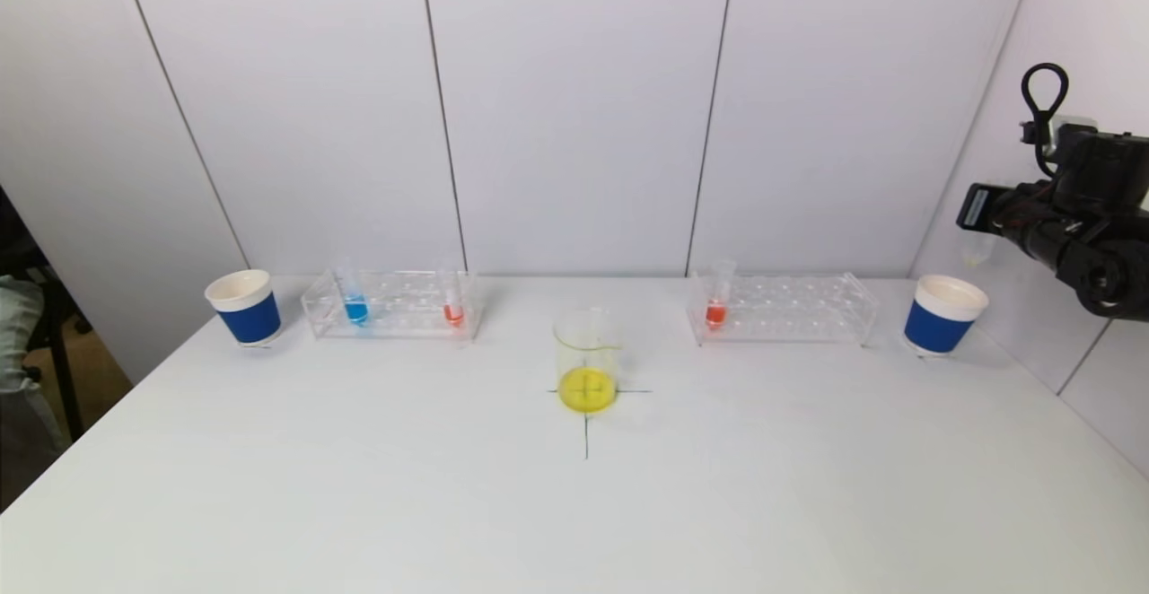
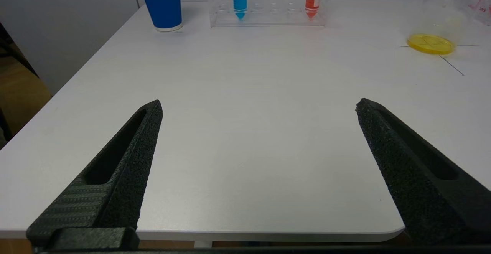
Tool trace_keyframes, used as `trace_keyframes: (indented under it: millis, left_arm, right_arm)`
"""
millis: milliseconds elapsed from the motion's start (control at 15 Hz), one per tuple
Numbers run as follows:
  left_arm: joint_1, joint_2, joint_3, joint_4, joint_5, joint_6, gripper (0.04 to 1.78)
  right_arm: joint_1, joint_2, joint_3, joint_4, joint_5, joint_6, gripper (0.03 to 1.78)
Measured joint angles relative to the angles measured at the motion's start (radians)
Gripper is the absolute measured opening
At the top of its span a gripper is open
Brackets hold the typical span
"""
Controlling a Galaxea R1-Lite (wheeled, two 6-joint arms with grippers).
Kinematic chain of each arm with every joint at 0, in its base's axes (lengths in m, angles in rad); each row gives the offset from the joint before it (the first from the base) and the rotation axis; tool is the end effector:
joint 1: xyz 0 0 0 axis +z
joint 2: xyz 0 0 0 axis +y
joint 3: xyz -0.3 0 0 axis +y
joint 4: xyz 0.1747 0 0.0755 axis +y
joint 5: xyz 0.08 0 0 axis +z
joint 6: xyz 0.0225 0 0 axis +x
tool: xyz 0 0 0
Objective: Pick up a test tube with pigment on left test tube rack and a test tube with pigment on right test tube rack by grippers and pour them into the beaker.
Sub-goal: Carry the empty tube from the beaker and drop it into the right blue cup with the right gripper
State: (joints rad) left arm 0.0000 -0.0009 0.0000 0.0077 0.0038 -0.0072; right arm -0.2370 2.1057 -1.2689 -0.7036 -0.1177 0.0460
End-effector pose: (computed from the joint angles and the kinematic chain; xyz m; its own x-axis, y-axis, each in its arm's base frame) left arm -0.0229 0.0001 0.0747 1.0000 0.0038 -0.0068 -0.0038 1.0000 -0.0072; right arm 0.4149 -0.1029 0.1654 0.9292 -0.3452 -0.1319 0.3519 0.9356 0.0300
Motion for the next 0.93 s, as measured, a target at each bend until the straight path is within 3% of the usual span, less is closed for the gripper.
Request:
trace_keyframes:
  millis: [933]
  left_arm:
    - [0.000, 0.000, 0.000, 0.000, 0.000, 0.000, 1.76]
  right_arm:
    - [-0.010, 0.111, -0.008, -0.002, 0.000, 0.001, 0.50]
